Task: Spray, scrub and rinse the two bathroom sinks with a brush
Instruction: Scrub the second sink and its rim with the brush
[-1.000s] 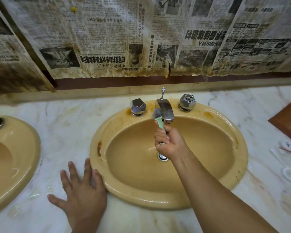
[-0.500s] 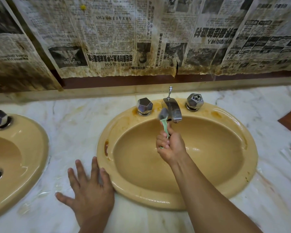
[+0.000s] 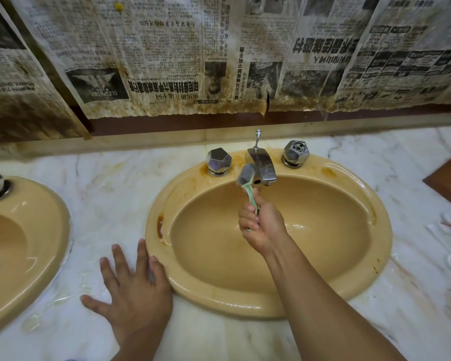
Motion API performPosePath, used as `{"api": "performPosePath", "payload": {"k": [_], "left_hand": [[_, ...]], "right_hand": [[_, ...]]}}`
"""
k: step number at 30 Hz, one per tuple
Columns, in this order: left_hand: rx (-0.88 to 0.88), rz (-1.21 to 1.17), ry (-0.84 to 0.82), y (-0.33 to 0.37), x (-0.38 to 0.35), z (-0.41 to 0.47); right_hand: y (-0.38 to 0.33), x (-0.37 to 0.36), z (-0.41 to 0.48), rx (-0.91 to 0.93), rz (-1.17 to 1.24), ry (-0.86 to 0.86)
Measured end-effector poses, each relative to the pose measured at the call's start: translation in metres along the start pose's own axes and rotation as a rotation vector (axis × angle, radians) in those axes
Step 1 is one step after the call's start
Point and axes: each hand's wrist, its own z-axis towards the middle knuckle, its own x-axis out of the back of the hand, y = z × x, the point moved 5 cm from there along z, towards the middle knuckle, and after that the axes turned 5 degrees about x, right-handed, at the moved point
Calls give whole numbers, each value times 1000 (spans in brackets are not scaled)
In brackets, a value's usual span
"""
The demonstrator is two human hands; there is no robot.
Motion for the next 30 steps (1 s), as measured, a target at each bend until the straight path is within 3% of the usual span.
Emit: {"api": "performPosePath", "payload": {"k": [15,18,21,24,27,30], "left_hand": [[-7,-2,-13,2,3,0],[-2,3,-2,4,3,-1],[2,4,-9,4,3,0],[6,13,-12,3,3,0],[6,15,-17,4,4,0],[-2,13,-24,4,5,1]], "right_hand": [[-24,18,-25,-26,-17,-7],[-43,41,-42,133,-205,68],[-89,32,-58,544,-657,169],[-119,-21,-77,856,-1604,91],[-133,-56,-88,823,-2135,-23],[-145,-80,-82,899,-2356,-18]]}}
